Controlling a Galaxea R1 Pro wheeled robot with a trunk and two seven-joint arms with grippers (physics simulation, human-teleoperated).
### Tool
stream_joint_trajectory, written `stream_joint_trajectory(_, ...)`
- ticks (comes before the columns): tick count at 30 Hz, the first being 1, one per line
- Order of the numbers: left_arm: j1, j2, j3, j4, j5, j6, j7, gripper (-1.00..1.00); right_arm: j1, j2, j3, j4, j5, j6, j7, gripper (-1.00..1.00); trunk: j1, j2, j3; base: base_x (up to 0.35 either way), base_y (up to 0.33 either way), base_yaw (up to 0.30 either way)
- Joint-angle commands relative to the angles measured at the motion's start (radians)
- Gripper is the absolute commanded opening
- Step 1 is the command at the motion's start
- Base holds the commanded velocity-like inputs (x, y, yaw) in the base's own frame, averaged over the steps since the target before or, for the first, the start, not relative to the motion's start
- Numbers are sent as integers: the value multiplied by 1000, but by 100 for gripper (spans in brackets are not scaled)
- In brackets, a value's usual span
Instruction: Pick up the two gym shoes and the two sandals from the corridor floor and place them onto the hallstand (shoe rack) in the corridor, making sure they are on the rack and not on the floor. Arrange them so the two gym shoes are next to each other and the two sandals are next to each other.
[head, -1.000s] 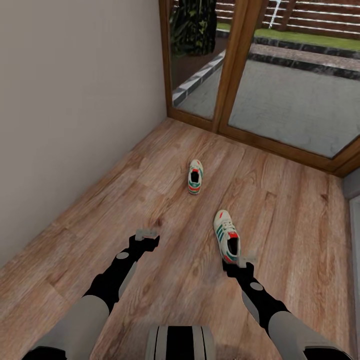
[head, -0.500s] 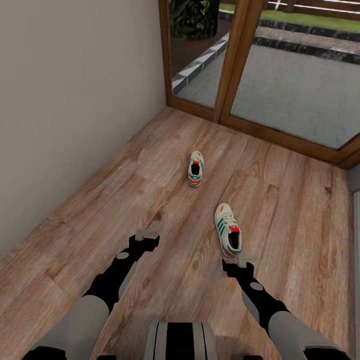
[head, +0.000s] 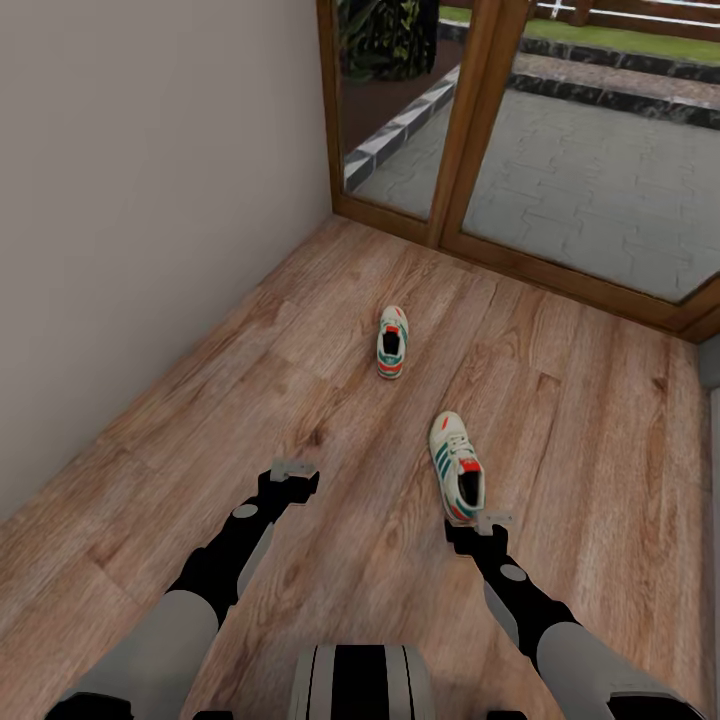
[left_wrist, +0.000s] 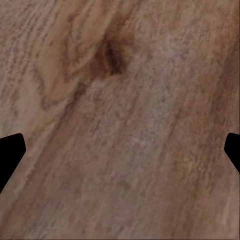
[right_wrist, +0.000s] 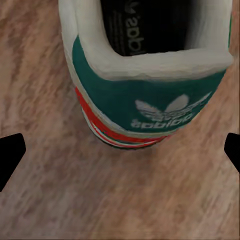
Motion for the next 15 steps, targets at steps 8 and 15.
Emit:
stream_joint_trajectory(8, 0, 0, 0, -2, 0, 10, -3, 100, 0, 0, -1, 1, 0, -3, -3, 100, 0, 0, -1, 117, 0, 0)
stream_joint_trajectory(15, 0, 0, 0, -2, 0, 10, -3, 100, 0, 0, -1, 1, 0, -3, -3, 100, 0, 0, -1, 34, 0, 0)
